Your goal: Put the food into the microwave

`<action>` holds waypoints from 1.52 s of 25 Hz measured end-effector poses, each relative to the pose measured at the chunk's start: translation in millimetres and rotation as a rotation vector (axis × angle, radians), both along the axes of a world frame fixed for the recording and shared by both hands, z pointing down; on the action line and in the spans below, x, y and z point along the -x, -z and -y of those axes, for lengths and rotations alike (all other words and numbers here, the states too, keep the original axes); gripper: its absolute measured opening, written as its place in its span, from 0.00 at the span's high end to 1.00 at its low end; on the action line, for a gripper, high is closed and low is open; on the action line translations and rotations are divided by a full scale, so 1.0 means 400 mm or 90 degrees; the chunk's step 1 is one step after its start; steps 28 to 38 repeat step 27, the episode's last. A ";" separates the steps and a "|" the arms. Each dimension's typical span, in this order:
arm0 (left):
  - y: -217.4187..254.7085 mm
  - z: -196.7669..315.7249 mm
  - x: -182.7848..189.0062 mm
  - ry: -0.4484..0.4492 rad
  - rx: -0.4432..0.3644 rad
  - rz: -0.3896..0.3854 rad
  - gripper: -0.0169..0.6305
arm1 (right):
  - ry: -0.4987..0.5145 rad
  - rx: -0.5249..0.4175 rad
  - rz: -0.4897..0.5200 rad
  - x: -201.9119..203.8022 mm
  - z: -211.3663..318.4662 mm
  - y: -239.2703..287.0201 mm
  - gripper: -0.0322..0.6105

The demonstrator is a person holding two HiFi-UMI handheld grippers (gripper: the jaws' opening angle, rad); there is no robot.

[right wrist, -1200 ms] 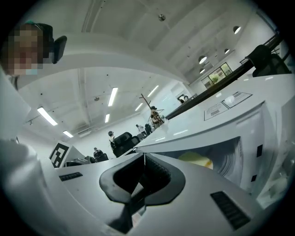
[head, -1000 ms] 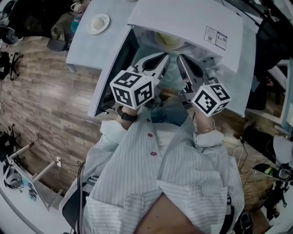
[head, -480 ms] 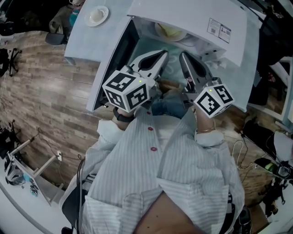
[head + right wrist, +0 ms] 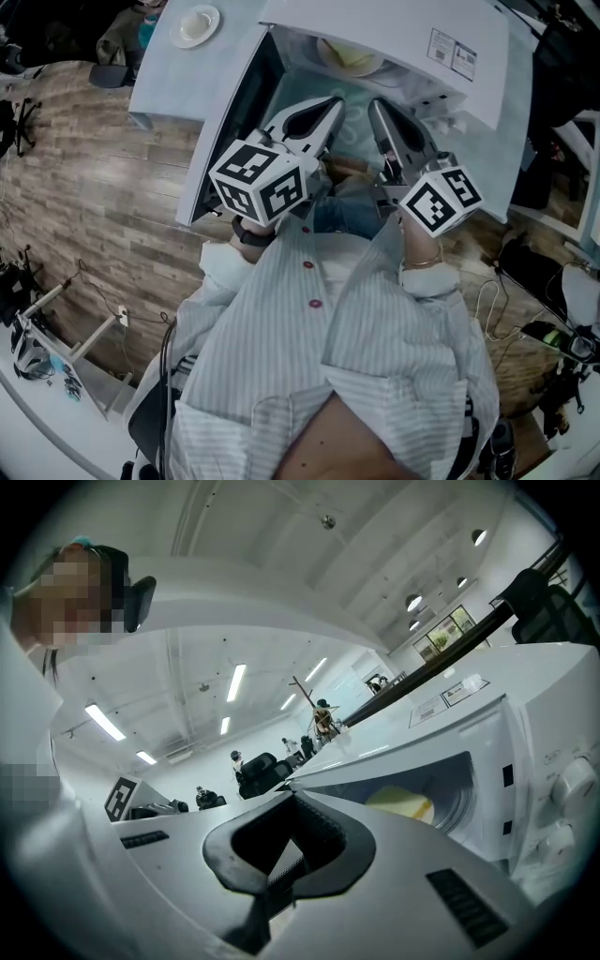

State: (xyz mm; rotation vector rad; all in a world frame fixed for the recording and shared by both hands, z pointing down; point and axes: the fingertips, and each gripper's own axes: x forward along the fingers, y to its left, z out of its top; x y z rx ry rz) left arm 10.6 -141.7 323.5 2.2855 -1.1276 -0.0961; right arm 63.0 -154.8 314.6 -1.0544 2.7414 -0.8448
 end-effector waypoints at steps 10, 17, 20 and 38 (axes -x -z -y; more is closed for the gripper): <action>-0.014 -0.003 -0.007 -0.001 0.009 -0.005 0.96 | -0.005 -0.004 -0.009 -0.015 -0.009 -0.002 0.90; -0.014 0.008 0.036 0.044 -0.005 -0.009 0.96 | -0.003 0.000 -0.004 -0.020 -0.013 -0.002 0.90; -0.016 -0.006 0.025 0.023 -0.031 0.023 0.96 | -0.002 0.001 -0.002 -0.020 -0.016 -0.003 0.90; -0.037 -0.024 -0.032 -0.080 -0.041 0.073 0.96 | -0.014 -0.002 -0.003 -0.036 -0.014 0.005 0.90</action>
